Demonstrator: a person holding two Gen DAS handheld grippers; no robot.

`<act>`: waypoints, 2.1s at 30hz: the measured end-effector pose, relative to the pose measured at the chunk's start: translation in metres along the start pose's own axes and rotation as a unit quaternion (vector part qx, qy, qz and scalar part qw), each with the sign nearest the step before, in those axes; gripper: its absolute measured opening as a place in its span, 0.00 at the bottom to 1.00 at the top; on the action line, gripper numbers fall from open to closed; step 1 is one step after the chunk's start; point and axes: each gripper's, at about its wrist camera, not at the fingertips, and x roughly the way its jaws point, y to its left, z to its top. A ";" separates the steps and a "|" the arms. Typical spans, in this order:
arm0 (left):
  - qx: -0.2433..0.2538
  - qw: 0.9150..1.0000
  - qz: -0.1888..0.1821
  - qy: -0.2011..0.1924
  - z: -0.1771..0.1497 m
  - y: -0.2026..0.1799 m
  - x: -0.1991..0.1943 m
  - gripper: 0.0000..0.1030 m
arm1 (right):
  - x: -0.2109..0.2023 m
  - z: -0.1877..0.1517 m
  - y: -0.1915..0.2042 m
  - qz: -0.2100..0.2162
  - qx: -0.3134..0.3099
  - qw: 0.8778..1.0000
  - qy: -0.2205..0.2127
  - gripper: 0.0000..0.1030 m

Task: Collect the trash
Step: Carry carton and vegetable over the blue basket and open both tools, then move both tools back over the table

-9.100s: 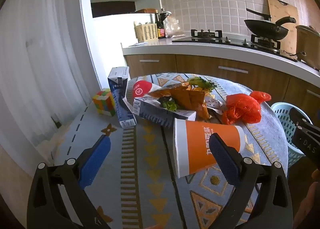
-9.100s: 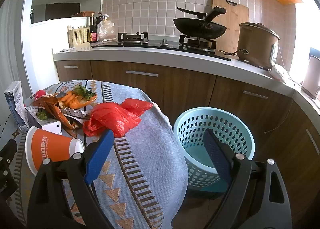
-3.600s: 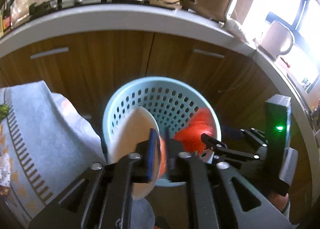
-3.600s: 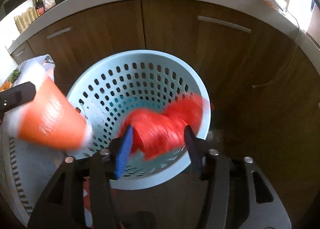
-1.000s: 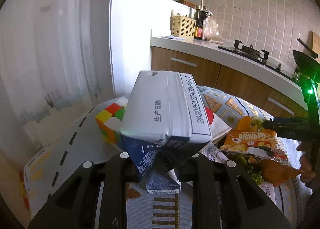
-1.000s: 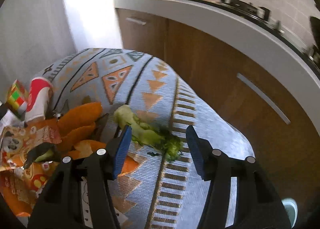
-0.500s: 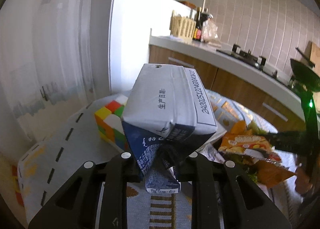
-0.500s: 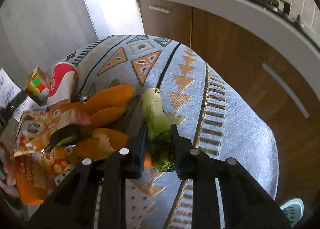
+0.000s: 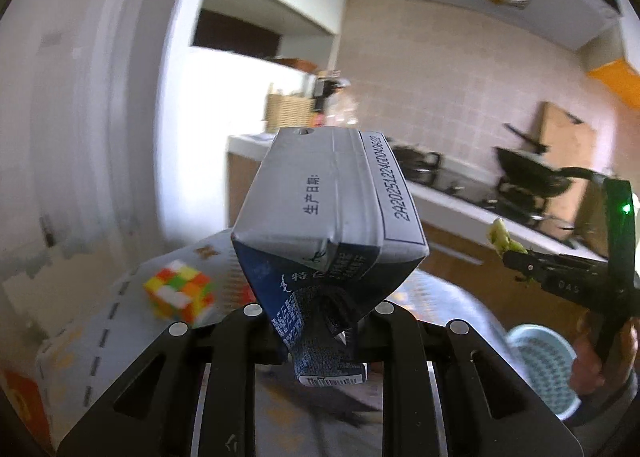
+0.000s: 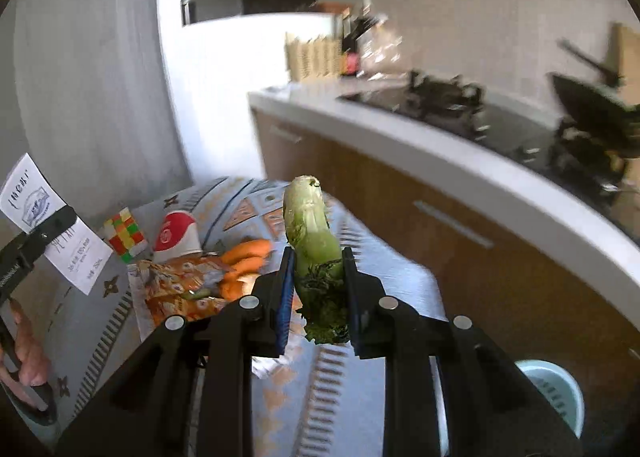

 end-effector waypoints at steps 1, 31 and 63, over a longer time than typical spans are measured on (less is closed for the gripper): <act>0.003 1.000 -0.011 0.000 0.000 -0.007 -0.003 0.17 | -0.014 -0.005 -0.007 -0.010 0.007 1.000 -0.007 0.19; 0.124 0.915 -0.292 0.250 -0.122 -0.299 0.098 0.19 | -0.102 -0.227 -0.193 -0.204 0.270 0.931 0.139 0.21; 0.086 0.977 -0.131 0.143 -0.071 -0.170 0.039 0.54 | -0.094 -0.139 -0.094 -0.127 0.161 0.977 0.055 0.48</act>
